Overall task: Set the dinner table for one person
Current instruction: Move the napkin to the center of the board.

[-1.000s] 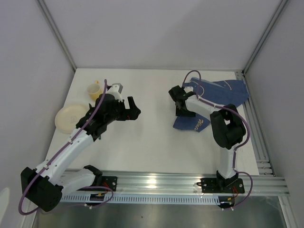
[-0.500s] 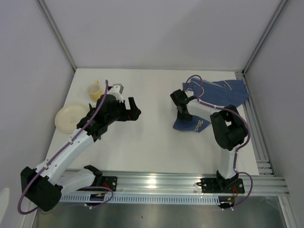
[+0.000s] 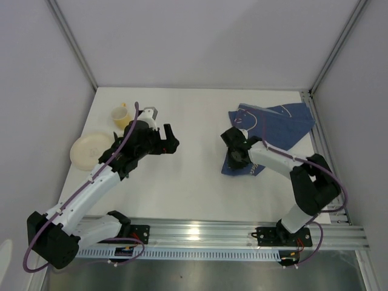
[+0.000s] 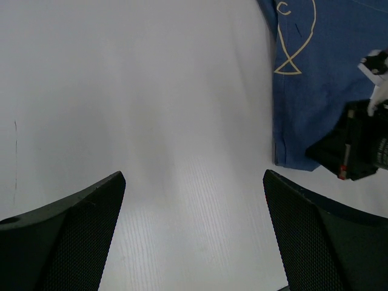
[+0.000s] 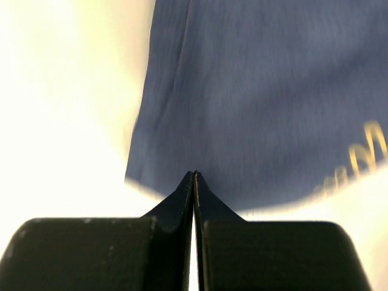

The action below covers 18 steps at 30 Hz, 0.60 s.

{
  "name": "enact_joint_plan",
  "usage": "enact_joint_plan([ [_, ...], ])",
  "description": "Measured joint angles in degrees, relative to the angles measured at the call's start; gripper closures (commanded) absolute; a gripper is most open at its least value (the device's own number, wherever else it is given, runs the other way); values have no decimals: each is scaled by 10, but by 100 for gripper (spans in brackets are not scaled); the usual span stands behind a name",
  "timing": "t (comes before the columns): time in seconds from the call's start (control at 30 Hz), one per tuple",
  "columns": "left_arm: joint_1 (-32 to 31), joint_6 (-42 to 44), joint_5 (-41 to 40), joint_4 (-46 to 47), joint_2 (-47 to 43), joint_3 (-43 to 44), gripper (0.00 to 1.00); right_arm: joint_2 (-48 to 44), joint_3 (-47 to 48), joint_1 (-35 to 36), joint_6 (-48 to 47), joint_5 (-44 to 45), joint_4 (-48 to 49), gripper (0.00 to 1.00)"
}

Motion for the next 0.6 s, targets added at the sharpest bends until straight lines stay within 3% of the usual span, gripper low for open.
enact_joint_plan([
  [0.27, 0, 0, 0, 0, 14, 0, 1, -223, -125, 2, 102, 29, -123, 100],
  [0.3, 0, 0, 0, 0, 17, 0, 1, -240, -136, -3, 112, 36, -142, 96],
  [0.43, 0, 0, 2, 0, 26, 0, 1, -273, -148, -17, 115, 44, -159, 43],
  [0.53, 0, 0, 4, 0, 27, 0, 1, -275, -146, -12, 98, 22, -132, 27],
  [0.6, 0, 0, 6, 0, 27, 0, 1, -271, -144, -6, 89, 4, -112, 23],
])
